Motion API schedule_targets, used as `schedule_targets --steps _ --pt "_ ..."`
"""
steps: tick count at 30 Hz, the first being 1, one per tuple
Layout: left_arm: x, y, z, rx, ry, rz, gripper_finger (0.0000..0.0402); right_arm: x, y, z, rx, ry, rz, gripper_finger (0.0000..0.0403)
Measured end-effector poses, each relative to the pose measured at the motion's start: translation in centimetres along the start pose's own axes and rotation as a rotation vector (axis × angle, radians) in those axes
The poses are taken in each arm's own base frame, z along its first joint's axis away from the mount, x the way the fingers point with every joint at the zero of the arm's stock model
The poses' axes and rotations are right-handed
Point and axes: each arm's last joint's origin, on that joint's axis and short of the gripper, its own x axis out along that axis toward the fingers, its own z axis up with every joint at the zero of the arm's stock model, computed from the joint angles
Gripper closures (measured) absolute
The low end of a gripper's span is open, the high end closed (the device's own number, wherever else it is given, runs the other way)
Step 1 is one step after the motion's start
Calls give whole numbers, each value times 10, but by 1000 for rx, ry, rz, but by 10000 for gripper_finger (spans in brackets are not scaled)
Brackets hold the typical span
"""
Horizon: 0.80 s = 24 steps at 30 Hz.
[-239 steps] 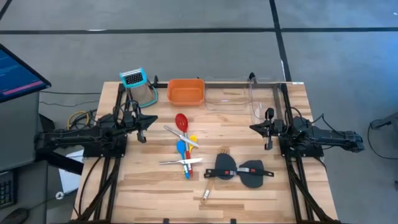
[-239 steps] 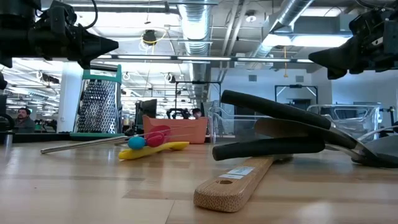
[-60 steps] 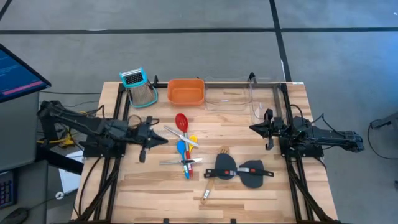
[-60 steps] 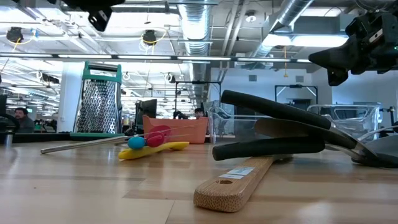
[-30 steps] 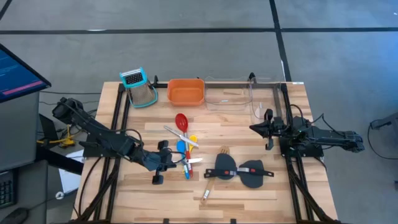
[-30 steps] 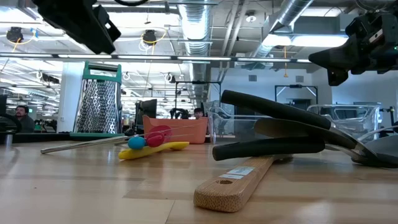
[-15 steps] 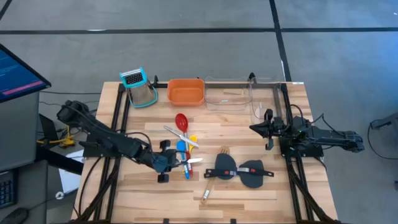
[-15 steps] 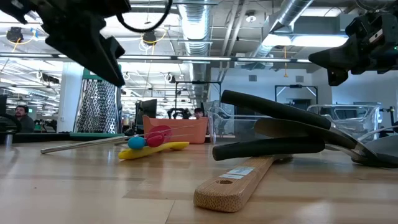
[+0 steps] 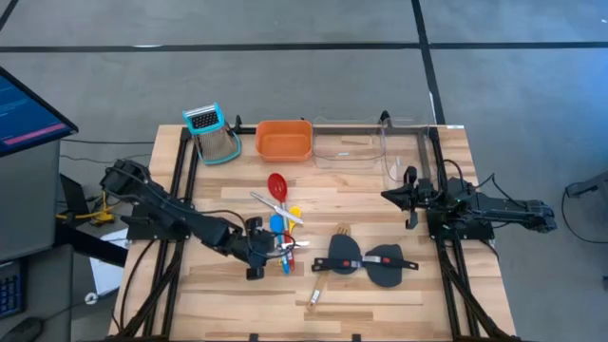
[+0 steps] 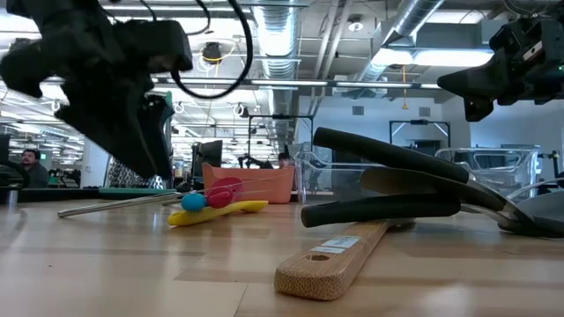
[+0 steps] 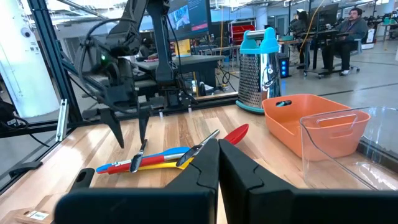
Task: Pick & Place Kitchen Items
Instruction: Put the silver knife into the orange bin
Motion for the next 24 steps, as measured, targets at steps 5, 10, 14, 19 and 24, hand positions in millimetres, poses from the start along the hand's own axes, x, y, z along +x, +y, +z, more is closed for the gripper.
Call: schedule_targets --steps 5,10,14,19,24 --pt "10 1 -4 6 30 24 194 0 0 0 0 0 0 403" --pt "13 6 -2 -26 32 37 196 0 0 0 0 0 -1 403" --pt "15 12 1 -78 27 48 195 0 0 0 0 0 0 403" --pt "24 13 -1 -82 47 61 196 0 0 0 0 0 0 403" --pt "29 12 -3 -77 60 64 201 0 0 0 0 0 -1 403"
